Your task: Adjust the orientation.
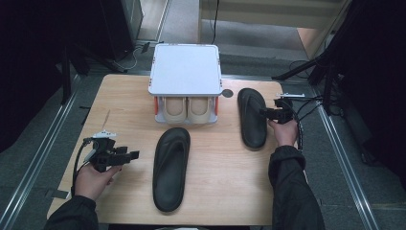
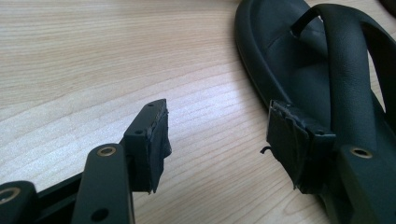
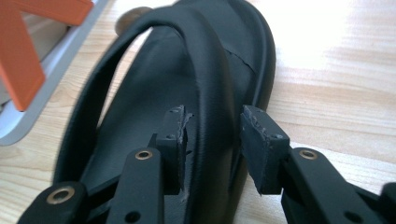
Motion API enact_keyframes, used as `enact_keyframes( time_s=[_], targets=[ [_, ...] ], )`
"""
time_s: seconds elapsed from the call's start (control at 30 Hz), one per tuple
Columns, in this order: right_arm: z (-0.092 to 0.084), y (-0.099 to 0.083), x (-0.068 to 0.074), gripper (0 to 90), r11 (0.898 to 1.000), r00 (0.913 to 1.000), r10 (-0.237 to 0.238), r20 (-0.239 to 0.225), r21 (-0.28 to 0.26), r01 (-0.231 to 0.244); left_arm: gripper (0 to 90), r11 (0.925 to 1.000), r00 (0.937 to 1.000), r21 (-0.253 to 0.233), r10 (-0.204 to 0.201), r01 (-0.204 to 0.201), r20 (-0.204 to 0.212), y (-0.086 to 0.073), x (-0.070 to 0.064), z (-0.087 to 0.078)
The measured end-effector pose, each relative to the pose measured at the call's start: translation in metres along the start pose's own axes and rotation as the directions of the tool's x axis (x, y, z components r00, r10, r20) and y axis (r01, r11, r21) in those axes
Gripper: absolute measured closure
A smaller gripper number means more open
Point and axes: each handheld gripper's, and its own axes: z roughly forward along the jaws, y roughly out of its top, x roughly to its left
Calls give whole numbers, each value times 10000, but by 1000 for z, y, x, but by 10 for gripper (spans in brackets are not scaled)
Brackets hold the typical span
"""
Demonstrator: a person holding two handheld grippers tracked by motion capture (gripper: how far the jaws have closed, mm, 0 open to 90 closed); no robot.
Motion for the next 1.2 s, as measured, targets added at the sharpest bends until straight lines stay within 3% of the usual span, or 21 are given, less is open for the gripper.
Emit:
enact_keyframes(
  time_s=[0.27, 0.33, 0.7, 1.2],
  targets=[
    [4, -1, -5, 655, 9995, 9995, 303, -59, -61, -303, 395, 10000, 10000, 74, 22, -22, 23, 0, -1, 2],
    [4, -1, -5, 710, 9992, 9989, 402, -238, -69, -404, 394, 10000, 10000, 73, 34, -34, 18, 0, -2, 2],
    [4, 1, -2, 740, 9986, 9986, 526, 31, 3, -526, 394, 10000, 10000, 77, 32, -33, 13, 0, -1, 2],
    [-4, 5, 2, 741, 9973, 9972, 739, 61, -4, -739, 393, 10000, 10000, 57, 53, -53, 31, 1, -1, 1]
  ],
)
